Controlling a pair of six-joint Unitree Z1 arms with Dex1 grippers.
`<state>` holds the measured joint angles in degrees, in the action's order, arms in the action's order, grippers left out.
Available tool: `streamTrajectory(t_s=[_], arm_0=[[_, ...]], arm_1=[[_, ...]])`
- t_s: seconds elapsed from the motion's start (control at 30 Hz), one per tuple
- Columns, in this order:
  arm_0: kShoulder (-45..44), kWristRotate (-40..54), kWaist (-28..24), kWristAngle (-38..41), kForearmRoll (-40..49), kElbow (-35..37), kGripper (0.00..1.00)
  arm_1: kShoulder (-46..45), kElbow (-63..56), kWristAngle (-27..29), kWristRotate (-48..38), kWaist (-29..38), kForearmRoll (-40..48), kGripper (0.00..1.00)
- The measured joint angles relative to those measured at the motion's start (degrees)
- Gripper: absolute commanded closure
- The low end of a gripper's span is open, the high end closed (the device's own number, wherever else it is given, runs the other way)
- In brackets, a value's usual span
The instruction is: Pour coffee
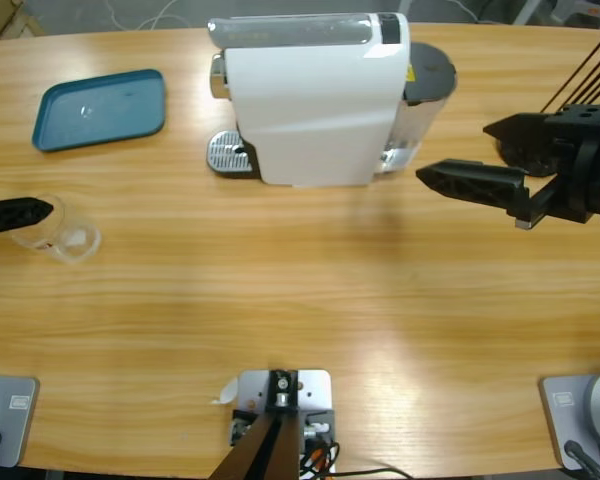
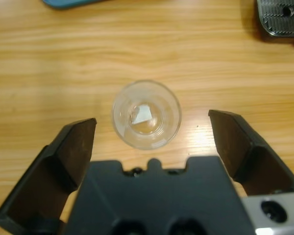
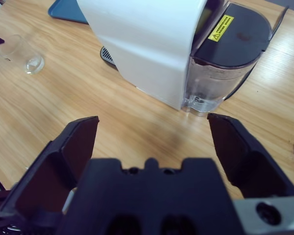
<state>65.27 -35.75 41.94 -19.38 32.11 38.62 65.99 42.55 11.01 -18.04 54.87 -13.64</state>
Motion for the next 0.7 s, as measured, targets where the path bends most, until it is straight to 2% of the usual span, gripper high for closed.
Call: streamTrajectory(t_s=[0.2,0.3,0.5,0.7], arm_0=[[2.1,-1.5,0.8,-0.1,-0.2,-0.6,0.023],[2.8,-2.9,1.5,-0.4,-3.2,-2.9,0.018],[2.8,-3.8,7.1,-5.2,-9.8,-7.6,0.013],[3.6,-4.5,9.1,-7.6,-10.9,-8.1,0.013]], arm_1=[[0.0,-0.7,0.0,-0.1,0.0,1.6,0.0],[0.2,-0.9,0.0,-0.1,0.0,2.8,0.0],[0.7,-2.9,0.2,-0.4,0.0,4.8,0.0],[0.8,-3.6,0.3,-0.7,0.0,5.0,0.0]])
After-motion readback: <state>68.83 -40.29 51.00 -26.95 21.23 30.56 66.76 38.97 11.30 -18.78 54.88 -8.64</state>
